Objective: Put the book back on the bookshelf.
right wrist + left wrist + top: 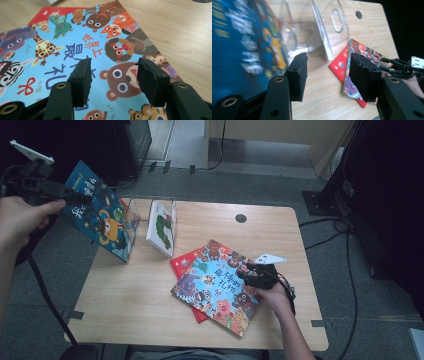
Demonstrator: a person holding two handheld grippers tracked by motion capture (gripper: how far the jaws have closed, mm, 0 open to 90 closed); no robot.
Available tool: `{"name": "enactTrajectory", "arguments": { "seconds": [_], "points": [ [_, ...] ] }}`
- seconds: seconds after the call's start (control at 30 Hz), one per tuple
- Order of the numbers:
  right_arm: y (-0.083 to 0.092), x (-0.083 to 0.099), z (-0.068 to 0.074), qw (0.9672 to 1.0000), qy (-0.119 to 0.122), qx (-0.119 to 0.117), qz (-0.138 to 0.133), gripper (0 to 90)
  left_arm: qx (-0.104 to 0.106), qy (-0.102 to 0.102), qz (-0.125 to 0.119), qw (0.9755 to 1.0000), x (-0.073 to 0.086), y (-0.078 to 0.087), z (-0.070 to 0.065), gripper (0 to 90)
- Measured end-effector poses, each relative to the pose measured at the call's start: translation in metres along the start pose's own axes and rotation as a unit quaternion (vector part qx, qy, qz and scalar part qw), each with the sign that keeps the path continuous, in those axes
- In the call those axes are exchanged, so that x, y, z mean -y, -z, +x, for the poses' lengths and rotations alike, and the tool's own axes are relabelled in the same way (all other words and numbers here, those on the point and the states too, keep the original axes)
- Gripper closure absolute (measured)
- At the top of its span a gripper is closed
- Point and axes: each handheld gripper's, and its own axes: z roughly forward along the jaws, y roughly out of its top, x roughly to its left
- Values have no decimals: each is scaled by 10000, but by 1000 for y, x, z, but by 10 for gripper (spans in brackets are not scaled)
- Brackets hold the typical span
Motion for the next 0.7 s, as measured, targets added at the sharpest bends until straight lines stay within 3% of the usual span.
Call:
{"name": "enactTrajectory", "arguments": {
  "seconds": [0.23, 0.7],
  "points": [
    [6, 1, -4, 9999, -27, 55, -85, 459, -22, -281, 174, 9995, 18, -37, -16, 492],
    [9, 5, -11, 9998, -86, 159, -64, 465, 206, -473, 464, 9976, 38, -94, -28, 481]
  ]
}}
